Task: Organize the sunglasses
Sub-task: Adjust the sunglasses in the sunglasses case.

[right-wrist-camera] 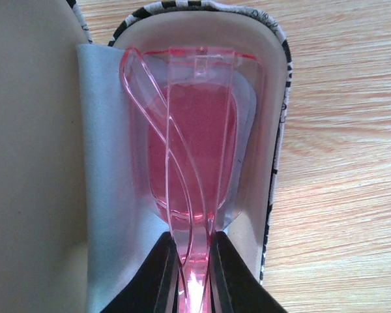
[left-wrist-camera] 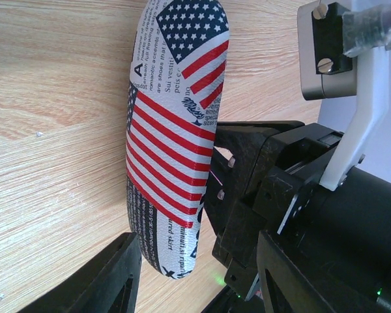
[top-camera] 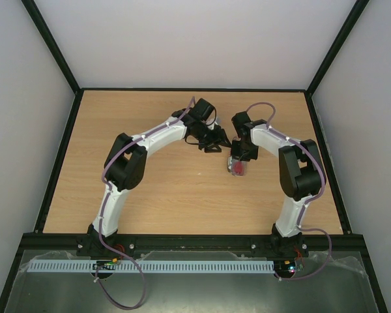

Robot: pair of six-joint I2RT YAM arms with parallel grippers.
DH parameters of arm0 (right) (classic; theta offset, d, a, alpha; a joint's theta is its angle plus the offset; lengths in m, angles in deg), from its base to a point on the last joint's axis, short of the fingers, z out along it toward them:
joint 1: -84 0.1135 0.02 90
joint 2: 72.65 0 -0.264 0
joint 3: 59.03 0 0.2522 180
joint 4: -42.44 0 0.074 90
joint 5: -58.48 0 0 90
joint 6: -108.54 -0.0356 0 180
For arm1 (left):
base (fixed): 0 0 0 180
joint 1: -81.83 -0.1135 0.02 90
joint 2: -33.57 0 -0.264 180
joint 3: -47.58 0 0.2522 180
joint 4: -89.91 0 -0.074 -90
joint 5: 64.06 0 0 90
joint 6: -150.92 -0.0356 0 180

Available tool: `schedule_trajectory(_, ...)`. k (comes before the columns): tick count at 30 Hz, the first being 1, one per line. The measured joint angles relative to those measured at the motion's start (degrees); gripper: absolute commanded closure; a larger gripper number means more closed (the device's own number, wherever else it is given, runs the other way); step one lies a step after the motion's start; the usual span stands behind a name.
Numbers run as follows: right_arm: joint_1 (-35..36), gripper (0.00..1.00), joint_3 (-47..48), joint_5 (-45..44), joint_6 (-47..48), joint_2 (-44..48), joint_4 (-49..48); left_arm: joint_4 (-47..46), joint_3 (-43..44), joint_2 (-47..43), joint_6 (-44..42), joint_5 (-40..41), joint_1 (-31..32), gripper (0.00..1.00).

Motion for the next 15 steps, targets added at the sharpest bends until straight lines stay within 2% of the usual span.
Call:
schedule_trajectory(3,-0.07,0.89,0.00,0.07,-0.11,0.17,0.00,0.02,0.09,0.00,0.00,-0.04,0.00,0.49)
schedule_trajectory(7,-0.57,0.95,0.00,0.26,-0.42,0.20,0.02,0.09,0.55,0.00,0.00,-0.07,0.07,0.49)
schedule_trajectory(15,-0.98,0.98,0.15,0.96,-0.61,0.17,0.09,0.46,2.27,0.09,-0.17,-0.24,0.13,0.49)
